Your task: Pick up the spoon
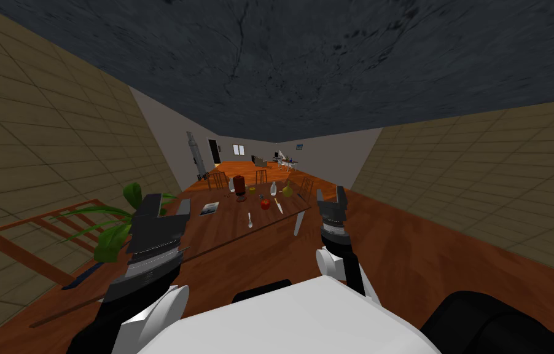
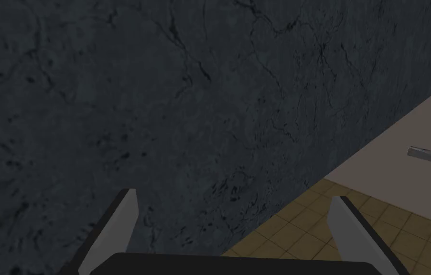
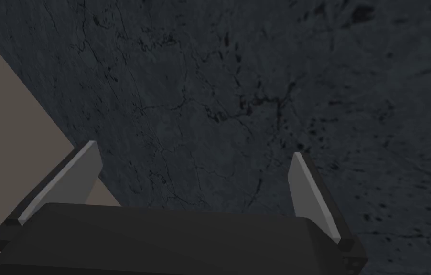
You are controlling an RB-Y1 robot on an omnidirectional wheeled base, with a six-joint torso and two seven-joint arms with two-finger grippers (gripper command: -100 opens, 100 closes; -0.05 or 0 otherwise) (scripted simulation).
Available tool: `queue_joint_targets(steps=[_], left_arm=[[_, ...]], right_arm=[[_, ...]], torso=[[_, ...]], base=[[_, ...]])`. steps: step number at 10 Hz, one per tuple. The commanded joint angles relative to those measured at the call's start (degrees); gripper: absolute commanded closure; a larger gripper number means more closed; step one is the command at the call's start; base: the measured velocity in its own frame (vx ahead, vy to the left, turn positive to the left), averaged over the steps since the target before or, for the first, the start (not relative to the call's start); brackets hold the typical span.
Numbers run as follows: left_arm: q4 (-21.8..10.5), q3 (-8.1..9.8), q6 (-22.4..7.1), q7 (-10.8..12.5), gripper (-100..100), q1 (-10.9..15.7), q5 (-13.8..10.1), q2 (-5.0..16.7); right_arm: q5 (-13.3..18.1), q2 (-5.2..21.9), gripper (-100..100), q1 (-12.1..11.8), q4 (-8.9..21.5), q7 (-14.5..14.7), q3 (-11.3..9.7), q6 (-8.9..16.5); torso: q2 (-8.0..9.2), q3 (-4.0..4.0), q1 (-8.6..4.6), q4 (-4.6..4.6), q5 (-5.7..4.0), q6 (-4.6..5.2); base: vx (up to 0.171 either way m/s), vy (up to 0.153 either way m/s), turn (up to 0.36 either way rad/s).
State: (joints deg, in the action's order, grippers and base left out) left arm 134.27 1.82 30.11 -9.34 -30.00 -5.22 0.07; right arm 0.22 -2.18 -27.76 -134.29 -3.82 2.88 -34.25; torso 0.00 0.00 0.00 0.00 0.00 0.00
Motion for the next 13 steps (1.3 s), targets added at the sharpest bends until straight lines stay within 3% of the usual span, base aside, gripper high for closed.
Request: queue_joint_targets(steps=[1,5,6,11,13], left_arm=[[-0.7,-0.11,-0.5,0.0,-100,0.2,0.2,1.8],[-4.4,-0.76,-3.3,-0.2,-100,1.3,1.8,7.0],[-4.4,-0.76,-3.3,-0.2,-100,1.3,1.8,7.0],[-11.8,-2.18,-9.1,-0.7,-100,3.5,5.2,12.3],[-13.6,-2.51,-10.5,-0.8,-100,4.1,6.0,13.3]], right_arm=[[0.0,0.0,0,0.0,0.0,0.0,0.0,0.0],[0.0,0.0,0,0.0,0.0,0.0,0.0,0.0],[0.0,0.0,0,0.0,0.0,0.0,0.0,0.0],[0.0,0.0,0,0.0,0.0,0.0,0.0,0.0],[0.0,0.0,0,0.0,0.0,0.0,0.0,0.0]], torso=[[0.0,0.0,0.0,0.0,0.0,0.0],[-0.09,-0.05,-0.1,-0.02,-0.02,0.0],[-0.1,-0.06,-0.1,-0.02,-0.02,0.0],[-0.2,-0.12,-0.12,-0.05,-0.02,0.01],[-0.18,-0.11,-0.09,-0.04,-0.02,0.0]], base=[[0.003,-0.007,-0.013],[0.02,-0.025,-0.02],[0.019,-0.018,-0.006],[0.041,-0.03,-0.03],[0.034,-0.022,-0.015]])
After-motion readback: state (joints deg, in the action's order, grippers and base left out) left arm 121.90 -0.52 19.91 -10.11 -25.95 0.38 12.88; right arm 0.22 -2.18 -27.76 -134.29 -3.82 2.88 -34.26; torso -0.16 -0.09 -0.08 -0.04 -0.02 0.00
